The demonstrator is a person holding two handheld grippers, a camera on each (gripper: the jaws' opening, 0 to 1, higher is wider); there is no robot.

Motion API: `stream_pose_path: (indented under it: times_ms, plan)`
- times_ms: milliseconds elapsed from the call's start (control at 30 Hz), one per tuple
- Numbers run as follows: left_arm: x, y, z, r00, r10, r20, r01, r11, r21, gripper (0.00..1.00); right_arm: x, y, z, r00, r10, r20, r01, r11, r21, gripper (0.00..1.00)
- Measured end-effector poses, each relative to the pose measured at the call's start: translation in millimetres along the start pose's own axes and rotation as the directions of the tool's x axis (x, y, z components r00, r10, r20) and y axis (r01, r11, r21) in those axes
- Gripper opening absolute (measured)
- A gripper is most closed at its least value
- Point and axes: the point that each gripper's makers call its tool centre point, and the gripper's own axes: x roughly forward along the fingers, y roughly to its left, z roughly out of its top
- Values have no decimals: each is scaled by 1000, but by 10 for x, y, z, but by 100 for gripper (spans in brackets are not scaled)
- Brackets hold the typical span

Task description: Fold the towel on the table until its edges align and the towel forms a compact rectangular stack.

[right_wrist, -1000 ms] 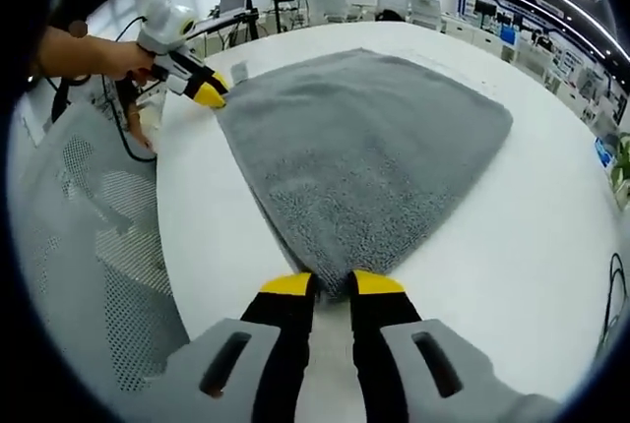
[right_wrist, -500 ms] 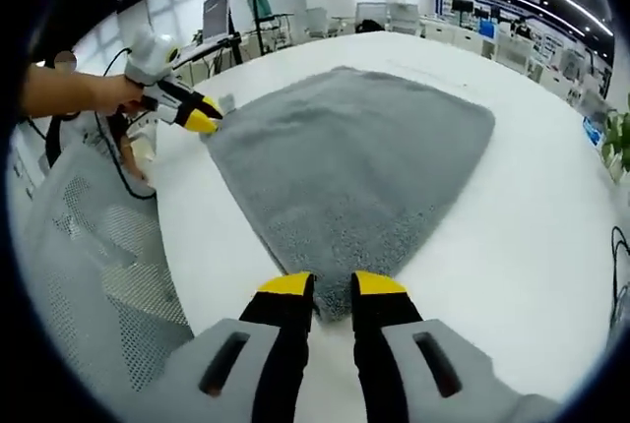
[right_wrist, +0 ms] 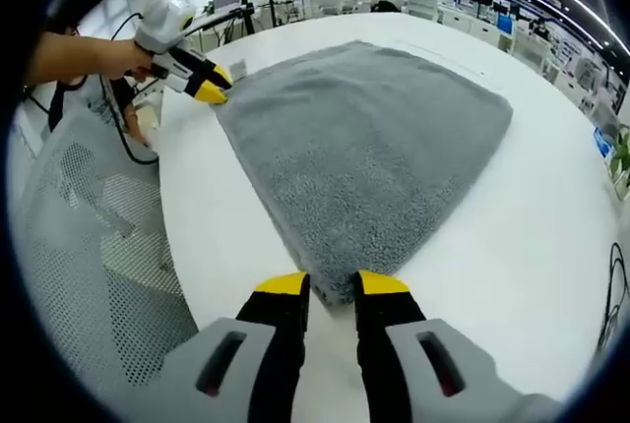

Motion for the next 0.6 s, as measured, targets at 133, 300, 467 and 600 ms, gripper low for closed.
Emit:
stream_pose_path:
  times_ms: [133, 300, 467, 600]
  plan:
    - [-32, 32, 12, 1000, 28, 9, -28, 999, 19, 27, -13, -38, 126, 998, -9, 65, 7, 999, 40, 14]
    - [-67, 29, 93, 999, 31, 26, -32, 999, 21, 27, -81, 47, 235, 995, 30, 94, -35, 998, 43, 13]
    - [-30, 65, 171, 999, 35, 28, -35, 999, 8, 27, -106, 27, 269, 992, 40, 117, -48, 996, 72, 11]
    - [30, 80, 146, 999, 44, 5, -44, 999, 13, 27, -7, -91, 196, 996, 1, 85, -7, 997, 72, 10]
